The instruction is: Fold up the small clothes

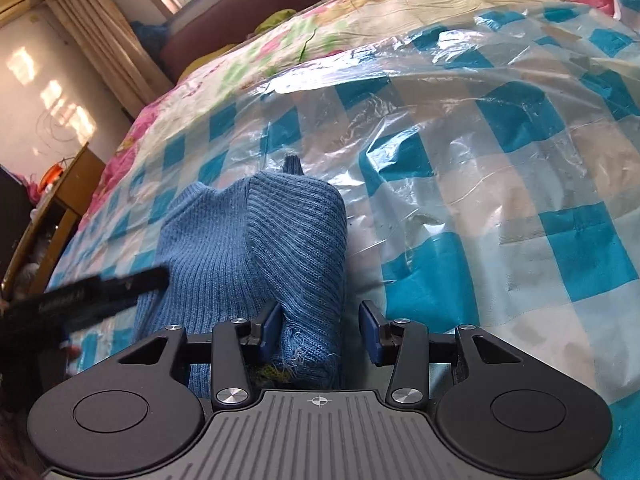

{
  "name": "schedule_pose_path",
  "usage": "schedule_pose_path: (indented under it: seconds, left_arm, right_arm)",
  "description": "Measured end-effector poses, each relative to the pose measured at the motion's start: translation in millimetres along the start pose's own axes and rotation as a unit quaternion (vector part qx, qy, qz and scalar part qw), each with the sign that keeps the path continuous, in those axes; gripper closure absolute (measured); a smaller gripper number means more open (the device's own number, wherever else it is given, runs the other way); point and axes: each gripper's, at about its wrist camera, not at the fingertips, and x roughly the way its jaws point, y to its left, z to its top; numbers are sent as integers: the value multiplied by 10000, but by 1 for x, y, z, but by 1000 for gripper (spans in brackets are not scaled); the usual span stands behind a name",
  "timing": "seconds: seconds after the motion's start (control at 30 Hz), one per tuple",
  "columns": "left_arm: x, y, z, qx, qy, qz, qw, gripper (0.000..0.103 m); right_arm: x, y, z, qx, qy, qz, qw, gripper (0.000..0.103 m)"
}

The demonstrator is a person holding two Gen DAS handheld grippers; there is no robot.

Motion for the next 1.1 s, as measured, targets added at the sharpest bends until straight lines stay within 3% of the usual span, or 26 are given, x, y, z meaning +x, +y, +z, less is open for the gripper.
schedule_pose_path:
  seconds: [0.17, 0.33, 0.5, 0.6, 0.63, 0.77, 0.83, 1.0, 1.1]
  left_arm:
    - [28, 0, 16, 8, 118, 200, 9997, 42]
    - [14, 1, 19, 150, 172, 132, 9997, 43]
    - [-39, 16, -4, 113, -48, -76, 9999, 43]
    - [-61, 21, -25, 6, -22, -229, 9997, 41]
    - [-64, 22, -32, -19, 18, -291, 9996, 41]
    - [-66, 23, -53, -107, 75, -387, 9992, 38]
    - [-61, 23, -56, -243, 217, -536, 9980, 36]
    - [-74, 27, -55, -325, 6, -729, 9968, 36]
    - [-63, 23, -58, -288, 172, -770, 9965, 36]
  right_arm:
    - [14, -4, 0, 418, 153, 317, 9985, 72]
    - [13, -5, -3, 570, 238, 440, 9971, 72]
    - [-13, -2, -1, 521, 68, 381, 9979, 66]
    - [-22, 5, -5, 370, -1, 350, 9987, 57]
    - [-21, 7, -7, 306, 31, 275, 9992, 51]
    - [-10, 9, -13, 332, 209, 171, 9991, 47]
    - [-3, 6, -14, 432, 272, 190, 9985, 46]
    - [-15, 4, -14, 547, 194, 321, 9978, 46]
    - [-11, 5, -15, 534, 256, 300, 9978, 38]
